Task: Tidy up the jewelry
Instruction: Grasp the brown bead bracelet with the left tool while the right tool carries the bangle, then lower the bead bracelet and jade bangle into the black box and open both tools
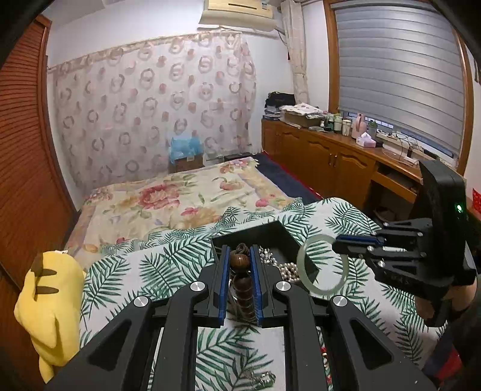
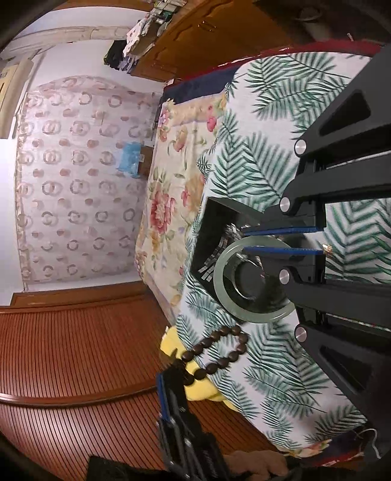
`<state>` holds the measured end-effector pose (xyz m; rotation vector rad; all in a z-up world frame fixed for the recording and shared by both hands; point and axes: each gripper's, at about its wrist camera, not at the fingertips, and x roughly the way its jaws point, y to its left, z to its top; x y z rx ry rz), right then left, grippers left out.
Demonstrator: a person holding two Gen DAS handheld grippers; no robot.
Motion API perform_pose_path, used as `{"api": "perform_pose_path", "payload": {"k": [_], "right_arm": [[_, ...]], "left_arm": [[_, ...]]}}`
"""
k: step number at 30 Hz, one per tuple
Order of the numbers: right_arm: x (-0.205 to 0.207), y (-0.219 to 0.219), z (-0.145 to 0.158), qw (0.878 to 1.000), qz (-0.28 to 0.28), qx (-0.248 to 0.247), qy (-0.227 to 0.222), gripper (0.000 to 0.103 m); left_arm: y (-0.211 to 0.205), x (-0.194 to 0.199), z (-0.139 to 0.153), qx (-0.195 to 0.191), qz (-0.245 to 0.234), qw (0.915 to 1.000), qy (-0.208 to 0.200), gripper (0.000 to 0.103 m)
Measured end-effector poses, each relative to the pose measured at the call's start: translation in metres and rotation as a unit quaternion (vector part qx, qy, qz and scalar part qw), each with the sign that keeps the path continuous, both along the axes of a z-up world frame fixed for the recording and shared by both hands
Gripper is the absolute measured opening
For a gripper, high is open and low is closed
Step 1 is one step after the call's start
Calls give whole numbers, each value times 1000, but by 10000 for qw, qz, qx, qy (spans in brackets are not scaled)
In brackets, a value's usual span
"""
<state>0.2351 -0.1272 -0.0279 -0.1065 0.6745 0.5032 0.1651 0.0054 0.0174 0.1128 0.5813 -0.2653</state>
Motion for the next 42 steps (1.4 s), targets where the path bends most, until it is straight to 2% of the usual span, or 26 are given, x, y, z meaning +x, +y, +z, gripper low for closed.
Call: {"api": "perform_pose_path", "payload": {"k": [9, 21, 26, 34, 42], "right_arm": [[41, 21, -8, 9990, -151, -415, -41, 8], [51, 48, -46, 9952, 86, -959, 159, 9], [46, 46, -49, 9956, 74, -913, 186, 12], [29, 25, -47, 9988, 22, -437, 235, 12], [16, 3, -47, 9991, -78, -323, 259, 12]], "left_arm": [[-3, 24, 4, 133, 138, 9998, 34, 12], [-21, 46, 5, 334, 127, 9994, 43, 12], [-26, 51, -2, 397, 121, 9991, 116, 12], [-32, 66, -6, 311, 39, 9991, 288, 12], [-45, 71, -21, 424, -34, 9983, 402, 12]]}}
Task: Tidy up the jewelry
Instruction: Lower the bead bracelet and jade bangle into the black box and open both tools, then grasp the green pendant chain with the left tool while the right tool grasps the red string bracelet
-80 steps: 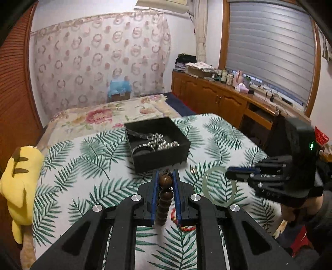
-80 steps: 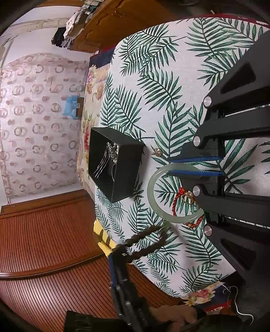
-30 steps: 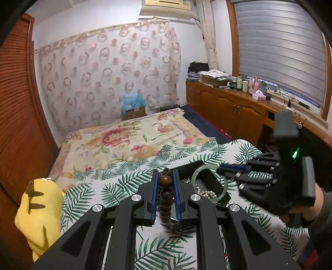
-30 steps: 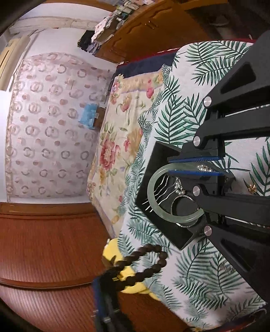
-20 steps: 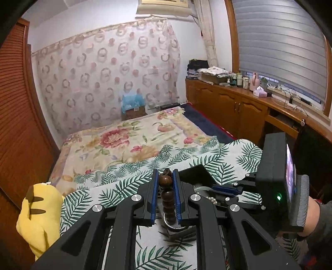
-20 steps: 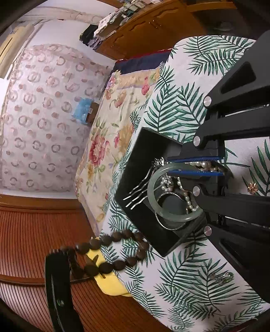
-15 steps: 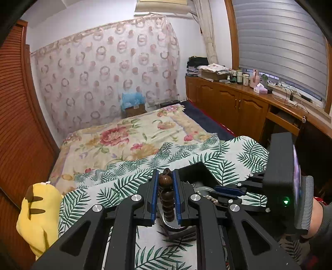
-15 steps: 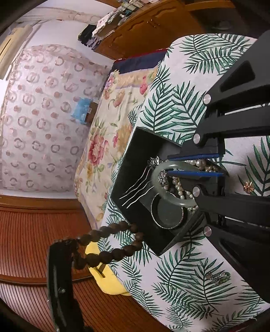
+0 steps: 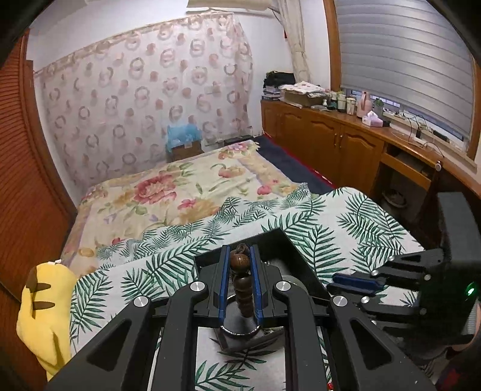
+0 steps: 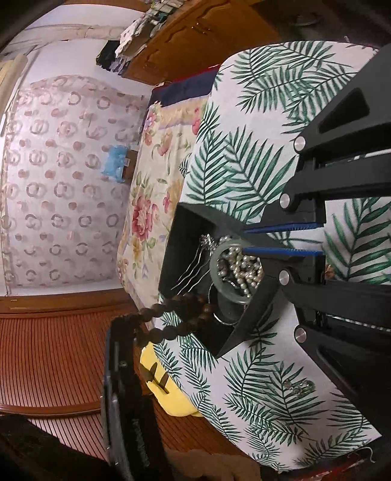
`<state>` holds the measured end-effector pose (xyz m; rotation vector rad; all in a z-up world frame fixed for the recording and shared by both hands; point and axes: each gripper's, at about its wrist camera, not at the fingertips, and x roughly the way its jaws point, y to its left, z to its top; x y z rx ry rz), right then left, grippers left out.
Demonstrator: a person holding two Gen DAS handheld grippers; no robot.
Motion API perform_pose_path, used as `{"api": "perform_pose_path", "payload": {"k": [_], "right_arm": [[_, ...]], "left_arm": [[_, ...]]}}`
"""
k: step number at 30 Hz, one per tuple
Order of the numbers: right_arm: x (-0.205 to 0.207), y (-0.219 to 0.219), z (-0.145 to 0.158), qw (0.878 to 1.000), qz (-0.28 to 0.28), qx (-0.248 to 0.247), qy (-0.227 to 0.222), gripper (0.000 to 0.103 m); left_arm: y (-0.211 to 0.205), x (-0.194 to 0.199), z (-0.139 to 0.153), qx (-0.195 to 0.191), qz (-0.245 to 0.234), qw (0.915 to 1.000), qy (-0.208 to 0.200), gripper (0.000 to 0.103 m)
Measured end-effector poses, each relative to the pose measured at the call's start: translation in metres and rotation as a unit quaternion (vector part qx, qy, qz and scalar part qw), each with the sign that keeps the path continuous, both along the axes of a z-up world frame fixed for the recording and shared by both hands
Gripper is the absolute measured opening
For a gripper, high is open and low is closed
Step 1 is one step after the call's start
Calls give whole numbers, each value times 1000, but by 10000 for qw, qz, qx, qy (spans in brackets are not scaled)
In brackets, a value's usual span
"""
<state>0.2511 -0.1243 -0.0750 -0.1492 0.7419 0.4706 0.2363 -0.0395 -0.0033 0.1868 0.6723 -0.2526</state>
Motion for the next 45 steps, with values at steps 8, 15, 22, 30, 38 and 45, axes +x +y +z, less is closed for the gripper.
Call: {"api": "perform_pose_path", "payload": {"k": [8, 15, 22, 30, 38, 45], "right_arm": [[-11, -9, -1, 9999, -20, 100, 20, 12], [-28, -8, -1, 9998, 88, 176, 51, 12], [-51, -4, -7, 9992, 258, 269, 167, 12], [-74, 3, -24, 9980, 425, 264, 391, 12], [-106, 9, -33, 9969, 491, 359, 504, 12], [-130, 9, -37, 9963, 498, 452, 543, 12]], "left_arm": [[1, 9, -24, 166, 77, 9996, 204, 12], [10, 5, -33, 54, 139, 9992, 364, 20], [19, -21, -34, -32, 116, 9994, 315, 43], [36, -61, -50, -245, 126, 9989, 385, 54], [46, -98, -79, -452, 160, 9964, 698, 54], [49, -121, -100, -489, 167, 9941, 953, 53]]}}
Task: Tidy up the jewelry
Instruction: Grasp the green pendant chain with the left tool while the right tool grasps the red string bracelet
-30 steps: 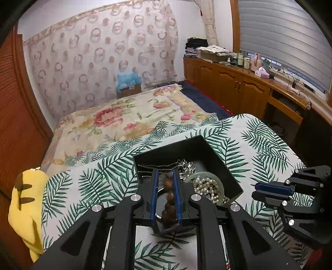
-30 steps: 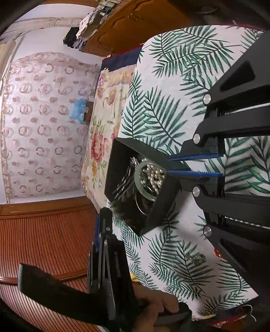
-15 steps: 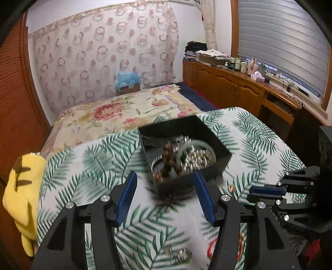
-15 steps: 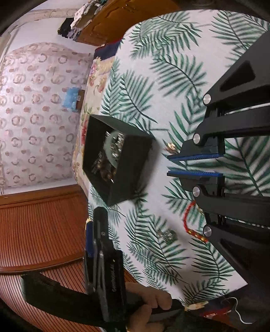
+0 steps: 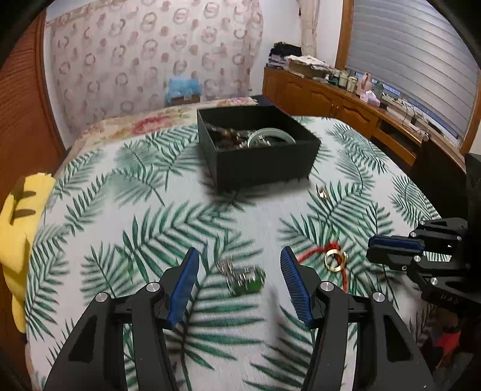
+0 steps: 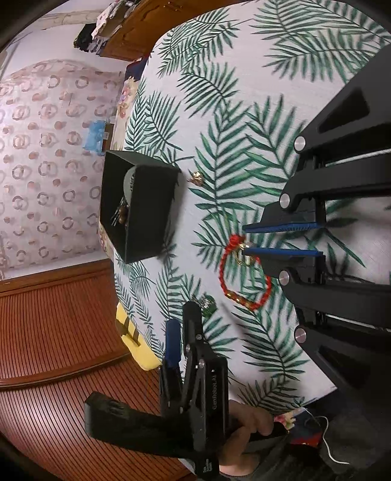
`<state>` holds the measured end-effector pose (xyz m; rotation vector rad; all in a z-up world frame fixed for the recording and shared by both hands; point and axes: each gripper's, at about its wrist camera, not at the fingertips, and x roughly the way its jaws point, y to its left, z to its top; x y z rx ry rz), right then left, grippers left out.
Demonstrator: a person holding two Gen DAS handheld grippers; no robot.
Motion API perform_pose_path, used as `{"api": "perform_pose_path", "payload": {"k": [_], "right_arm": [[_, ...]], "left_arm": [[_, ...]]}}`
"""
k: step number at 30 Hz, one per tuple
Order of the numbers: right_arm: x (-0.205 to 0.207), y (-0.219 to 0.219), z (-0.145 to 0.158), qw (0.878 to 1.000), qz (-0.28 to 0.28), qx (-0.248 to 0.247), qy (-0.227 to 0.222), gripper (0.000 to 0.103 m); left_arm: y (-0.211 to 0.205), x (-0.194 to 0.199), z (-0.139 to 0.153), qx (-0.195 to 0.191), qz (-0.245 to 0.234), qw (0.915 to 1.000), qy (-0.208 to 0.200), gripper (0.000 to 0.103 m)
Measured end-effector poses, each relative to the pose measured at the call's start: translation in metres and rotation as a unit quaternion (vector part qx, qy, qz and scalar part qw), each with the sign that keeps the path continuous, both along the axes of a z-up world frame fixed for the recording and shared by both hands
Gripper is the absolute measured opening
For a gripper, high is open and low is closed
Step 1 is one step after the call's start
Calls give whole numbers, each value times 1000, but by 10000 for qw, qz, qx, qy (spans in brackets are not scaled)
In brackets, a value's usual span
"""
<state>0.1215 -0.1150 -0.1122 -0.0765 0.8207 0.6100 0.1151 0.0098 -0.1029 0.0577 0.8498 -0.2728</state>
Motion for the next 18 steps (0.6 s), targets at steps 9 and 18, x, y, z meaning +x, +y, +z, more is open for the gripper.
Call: {"api": "perform_pose_path", "payload": {"k": [9, 18], "right_arm": [[-6, 2, -7, 10000, 9, -52, -1, 12], [-7, 1, -9, 10000, 15, -5, 25, 12]], "left_arm": [[-10, 4, -16, 190, 97, 9996, 184, 52], [-13, -1, -24, 425, 115, 9990, 110, 40]]}}
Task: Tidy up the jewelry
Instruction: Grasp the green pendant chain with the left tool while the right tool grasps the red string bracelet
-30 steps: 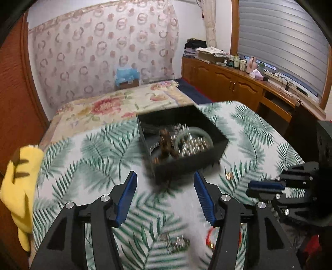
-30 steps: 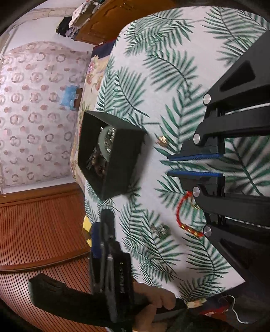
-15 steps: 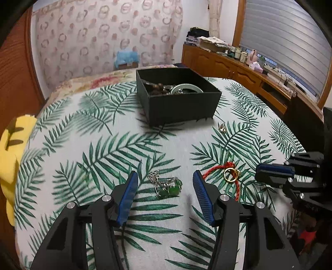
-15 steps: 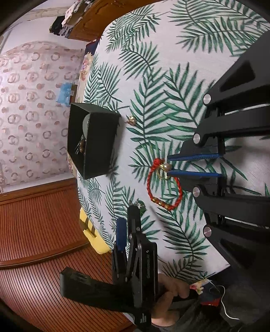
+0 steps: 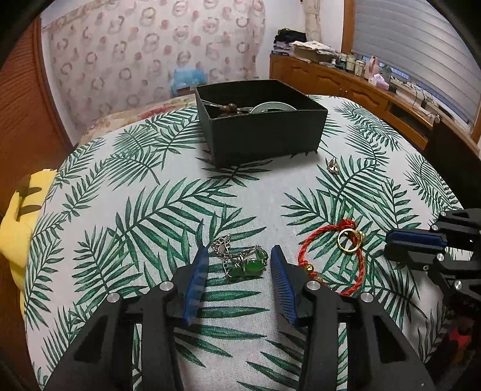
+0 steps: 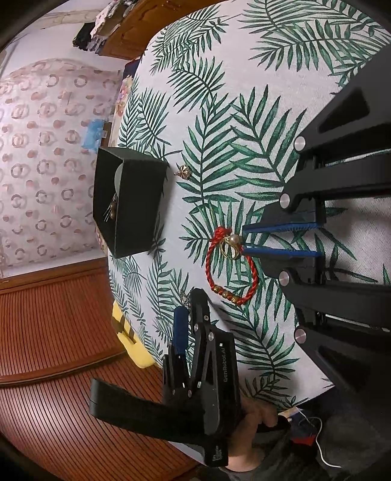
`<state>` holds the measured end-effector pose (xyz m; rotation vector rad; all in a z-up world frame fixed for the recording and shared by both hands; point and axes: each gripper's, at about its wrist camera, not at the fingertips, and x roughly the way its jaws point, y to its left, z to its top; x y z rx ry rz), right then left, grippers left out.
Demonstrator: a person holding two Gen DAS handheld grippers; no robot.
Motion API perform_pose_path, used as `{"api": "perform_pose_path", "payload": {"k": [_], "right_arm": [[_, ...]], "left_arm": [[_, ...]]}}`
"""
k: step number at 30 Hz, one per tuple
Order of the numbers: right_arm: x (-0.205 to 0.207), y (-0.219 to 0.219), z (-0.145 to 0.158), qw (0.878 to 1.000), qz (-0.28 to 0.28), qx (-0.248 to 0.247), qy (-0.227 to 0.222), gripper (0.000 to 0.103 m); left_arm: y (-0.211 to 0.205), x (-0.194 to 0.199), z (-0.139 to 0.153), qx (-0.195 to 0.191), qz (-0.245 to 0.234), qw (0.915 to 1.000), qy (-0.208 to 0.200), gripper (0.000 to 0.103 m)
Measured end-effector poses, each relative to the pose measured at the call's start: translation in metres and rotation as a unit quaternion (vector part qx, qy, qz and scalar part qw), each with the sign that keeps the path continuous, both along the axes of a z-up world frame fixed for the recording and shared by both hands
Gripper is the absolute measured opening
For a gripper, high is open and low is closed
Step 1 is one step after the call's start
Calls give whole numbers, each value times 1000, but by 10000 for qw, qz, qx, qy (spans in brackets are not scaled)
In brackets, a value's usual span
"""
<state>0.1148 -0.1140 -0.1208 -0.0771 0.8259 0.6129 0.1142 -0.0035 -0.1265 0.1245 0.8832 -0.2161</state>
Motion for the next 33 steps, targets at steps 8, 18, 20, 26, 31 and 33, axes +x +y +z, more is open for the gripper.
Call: {"api": "perform_pose_path", "payload": {"k": [8, 18, 20, 26, 31, 33], "right_arm": [[-1, 0, -1, 10000, 0, 11, 7, 12], [0, -1, -2, 10000, -14, 28, 28, 12], [0, 0, -1, 10000, -10, 23, 21, 12], [-1, 3, 1, 9999, -1, -129, -50, 12], [4, 9, 5, 9997, 34, -225, -100, 12], [7, 12, 8, 9995, 51, -273, -141, 20]], "left_arm": [[7, -10, -1, -73, 90, 9998, -176, 27], [14, -20, 3, -212, 190, 9992, -273, 24], [19, -22, 5, -272, 256, 9989, -295, 24], [24, -26, 9, -421, 296, 9979, -386, 24], [26, -31, 14, -506, 284, 9974, -428, 24], [26, -33, 16, -531, 274, 9972, -450, 24]]}}
